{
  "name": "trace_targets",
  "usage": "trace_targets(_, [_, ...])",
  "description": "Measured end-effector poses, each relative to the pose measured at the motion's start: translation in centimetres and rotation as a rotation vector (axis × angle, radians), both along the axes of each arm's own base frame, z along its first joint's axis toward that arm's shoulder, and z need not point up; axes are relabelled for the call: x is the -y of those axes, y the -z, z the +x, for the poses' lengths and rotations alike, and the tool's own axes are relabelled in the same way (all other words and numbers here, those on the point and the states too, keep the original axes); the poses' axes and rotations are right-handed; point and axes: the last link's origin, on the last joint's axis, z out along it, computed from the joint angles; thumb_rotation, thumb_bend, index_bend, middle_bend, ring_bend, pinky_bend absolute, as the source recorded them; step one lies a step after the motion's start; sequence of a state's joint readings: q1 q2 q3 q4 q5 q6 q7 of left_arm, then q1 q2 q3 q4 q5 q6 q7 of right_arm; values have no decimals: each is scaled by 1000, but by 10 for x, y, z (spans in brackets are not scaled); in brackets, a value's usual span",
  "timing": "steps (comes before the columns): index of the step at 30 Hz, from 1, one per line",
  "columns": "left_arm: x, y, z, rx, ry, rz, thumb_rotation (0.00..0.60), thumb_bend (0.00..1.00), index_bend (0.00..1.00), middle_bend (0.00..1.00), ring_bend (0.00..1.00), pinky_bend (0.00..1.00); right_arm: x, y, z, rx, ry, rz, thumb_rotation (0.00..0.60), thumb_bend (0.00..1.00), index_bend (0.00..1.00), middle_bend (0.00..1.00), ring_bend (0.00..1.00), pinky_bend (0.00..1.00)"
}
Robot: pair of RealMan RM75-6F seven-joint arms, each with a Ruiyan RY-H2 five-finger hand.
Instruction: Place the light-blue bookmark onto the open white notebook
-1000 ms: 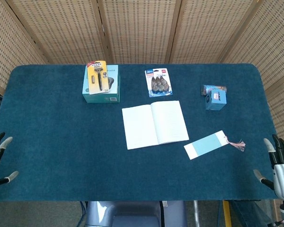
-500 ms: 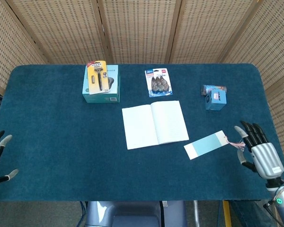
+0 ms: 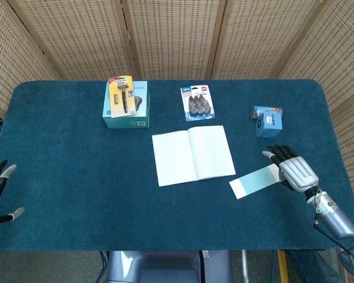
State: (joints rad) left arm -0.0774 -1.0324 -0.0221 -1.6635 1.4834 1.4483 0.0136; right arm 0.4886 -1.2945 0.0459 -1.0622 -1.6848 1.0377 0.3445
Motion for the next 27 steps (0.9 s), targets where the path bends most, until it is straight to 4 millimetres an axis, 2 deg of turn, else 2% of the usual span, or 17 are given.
trace_targets(10, [1, 2, 1, 0, 4, -13, 600, 0, 0, 0, 0, 0, 11, 32, -8, -97, 38, 47, 600, 1000, 150, 139, 0, 87])
trace_targets(15, [2, 3, 1, 1, 2, -18, 600, 0, 0, 0, 0, 0, 11, 35, -9, -113, 37, 50, 600, 1000, 150, 138, 0, 87])
trace_targets(27, [2, 4, 0, -3, 2, -27, 600, 0, 0, 0, 0, 0, 8, 47, -25, -184, 55, 60, 600, 1000, 150, 139, 0, 87])
